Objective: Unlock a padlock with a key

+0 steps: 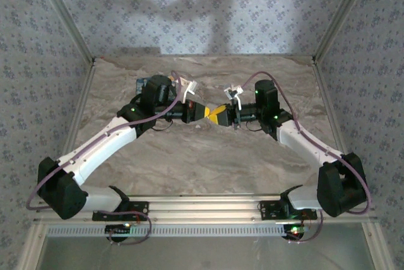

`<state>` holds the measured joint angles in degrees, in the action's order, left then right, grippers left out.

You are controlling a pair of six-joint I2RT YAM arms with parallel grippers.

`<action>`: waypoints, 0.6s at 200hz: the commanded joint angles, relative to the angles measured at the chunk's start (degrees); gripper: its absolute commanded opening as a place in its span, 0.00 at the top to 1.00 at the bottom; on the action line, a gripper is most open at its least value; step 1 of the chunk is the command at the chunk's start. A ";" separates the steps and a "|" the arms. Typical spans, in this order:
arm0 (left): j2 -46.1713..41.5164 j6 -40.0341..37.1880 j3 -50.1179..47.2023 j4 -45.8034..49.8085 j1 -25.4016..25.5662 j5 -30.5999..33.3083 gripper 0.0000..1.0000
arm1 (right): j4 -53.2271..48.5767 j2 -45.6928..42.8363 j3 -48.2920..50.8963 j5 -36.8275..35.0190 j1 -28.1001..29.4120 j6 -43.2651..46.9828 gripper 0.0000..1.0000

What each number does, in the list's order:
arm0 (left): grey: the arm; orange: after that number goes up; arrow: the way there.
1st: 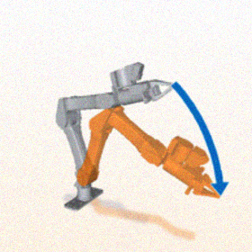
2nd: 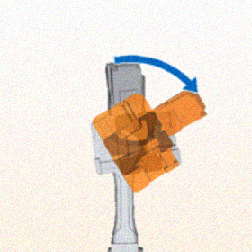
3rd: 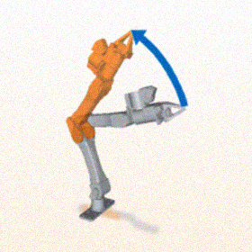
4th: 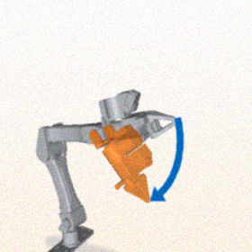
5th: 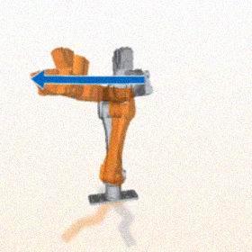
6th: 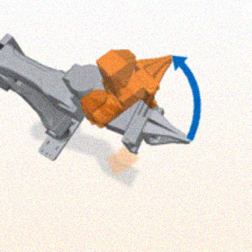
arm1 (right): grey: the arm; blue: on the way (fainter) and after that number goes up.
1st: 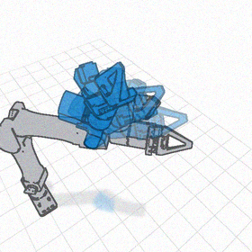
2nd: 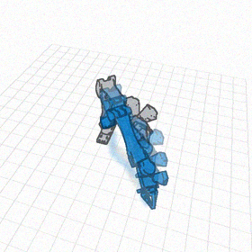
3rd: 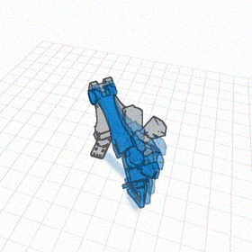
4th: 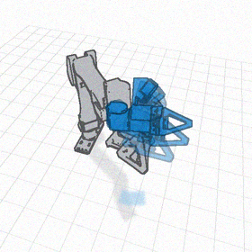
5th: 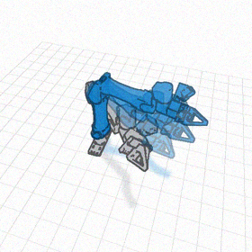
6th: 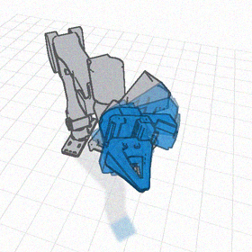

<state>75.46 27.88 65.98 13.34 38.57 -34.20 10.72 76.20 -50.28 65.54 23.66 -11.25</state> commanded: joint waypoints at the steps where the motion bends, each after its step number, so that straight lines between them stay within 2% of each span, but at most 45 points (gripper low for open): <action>1: -0.05 -0.76 1.88 -1.57 -0.48 -1.49 1.00 | -1.04 0.30 -2.02 -0.20 0.40 0.23 0.97; 16: -0.05 -0.72 2.12 -1.40 -0.68 -1.08 1.00 | -1.97 0.20 -1.94 -0.92 0.33 0.64 0.99; 20: -0.06 -0.65 2.23 -1.34 -0.81 -0.92 0.97 | -2.24 0.23 -1.90 -1.20 0.33 0.77 0.99; 28: -0.14 -0.40 2.42 -1.17 -1.23 -0.49 0.87 | -2.82 0.09 -1.70 -1.75 0.33 1.10 0.99; 47: -0.37 0.60 2.79 -0.41 -3.04 1.18 0.55 | -4.14 -0.35 -0.95 -4.11 0.20 1.56 1.00; 57: -0.49 1.47 2.84 0.32 -4.42 2.74 0.46 | -4.93 -0.74 -0.32 -5.74 -0.08 1.60 1.00; 83: 0.65 2.38 4.01 5.05 -8.89 8.83 0.33 | -6.18 -2.55 2.47 -12.89 -1.32 0.93 1.00; 120: 6.56 -1.92 7.65 13.68 -12.75 24.81 0.24 | -8.90 -5.96 7.04 -26.36 -1.69 -0.31 1.00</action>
<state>78.02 28.99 70.72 19.68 27.27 -21.85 5.04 72.99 -45.78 50.04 22.17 -10.72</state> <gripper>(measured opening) 0.733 0.065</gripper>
